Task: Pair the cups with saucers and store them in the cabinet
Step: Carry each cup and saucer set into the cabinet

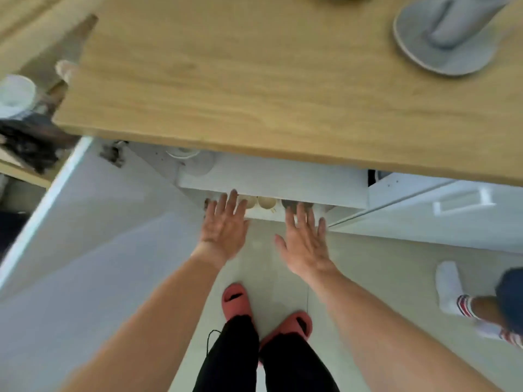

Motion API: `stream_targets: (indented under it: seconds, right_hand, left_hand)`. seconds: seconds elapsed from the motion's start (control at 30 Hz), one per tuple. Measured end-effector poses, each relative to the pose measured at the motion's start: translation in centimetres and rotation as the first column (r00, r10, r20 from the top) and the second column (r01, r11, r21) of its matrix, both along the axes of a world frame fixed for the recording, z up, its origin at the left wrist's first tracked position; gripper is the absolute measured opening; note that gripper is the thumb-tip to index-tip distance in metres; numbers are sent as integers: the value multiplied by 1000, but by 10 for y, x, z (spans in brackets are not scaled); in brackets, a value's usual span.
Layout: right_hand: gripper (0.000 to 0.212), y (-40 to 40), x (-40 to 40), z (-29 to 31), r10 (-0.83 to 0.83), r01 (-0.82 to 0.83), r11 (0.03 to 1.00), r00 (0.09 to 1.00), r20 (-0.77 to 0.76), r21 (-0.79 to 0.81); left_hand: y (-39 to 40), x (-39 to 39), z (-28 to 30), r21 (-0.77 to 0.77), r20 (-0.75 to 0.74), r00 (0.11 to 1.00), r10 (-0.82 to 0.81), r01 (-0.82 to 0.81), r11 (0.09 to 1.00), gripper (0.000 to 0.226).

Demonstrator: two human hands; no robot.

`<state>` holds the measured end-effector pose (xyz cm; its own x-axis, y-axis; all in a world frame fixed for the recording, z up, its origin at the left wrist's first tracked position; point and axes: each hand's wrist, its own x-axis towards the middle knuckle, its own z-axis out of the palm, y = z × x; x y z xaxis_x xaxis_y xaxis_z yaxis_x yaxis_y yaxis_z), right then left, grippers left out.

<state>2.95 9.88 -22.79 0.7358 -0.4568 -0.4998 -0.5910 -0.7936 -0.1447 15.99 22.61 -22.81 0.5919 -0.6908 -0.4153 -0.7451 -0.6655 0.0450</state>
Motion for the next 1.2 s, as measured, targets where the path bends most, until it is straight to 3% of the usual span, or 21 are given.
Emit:
stream_targets:
  seconds: [0.17, 0.43, 0.6, 0.87, 1.07, 1.13, 1.2]
  right_hand:
    - [73, 28, -58, 102, -34, 31, 999, 997, 63, 45]
    - [61, -26, -105, 223, -204, 242, 966, 930, 305, -94]
    - [58, -69, -108, 263, -244, 321, 934, 892, 381, -154]
    - [58, -147, -72, 285, -363, 440, 891, 840, 404, -115]
    - [57, -201, -32, 276, -482, 508, 861, 811, 332, 10]
    - [51, -216, -19, 272, -603, 585, 794, 723, 336, 167]
    - [46, -231, -2, 269, -764, 664, 645, 551, 337, 377]
  left_hand:
    - [33, -46, 92, -123, 28, 999, -19, 23, 992, 55]
    - [-3, -63, 209, -254, 234, 968, -90, 151, 955, 40]
    - [-53, -70, 251, -320, 290, 953, -91, 186, 929, 39]
    - [-143, -43, 273, -424, 234, 971, -46, 145, 894, 43]
    - [-216, -11, 268, -429, 166, 986, -29, 99, 898, 52]
    - [-238, 0, 267, -396, 158, 986, -58, 117, 911, 55]
    - [-262, 11, 269, -395, 102, 994, -50, 87, 914, 57]
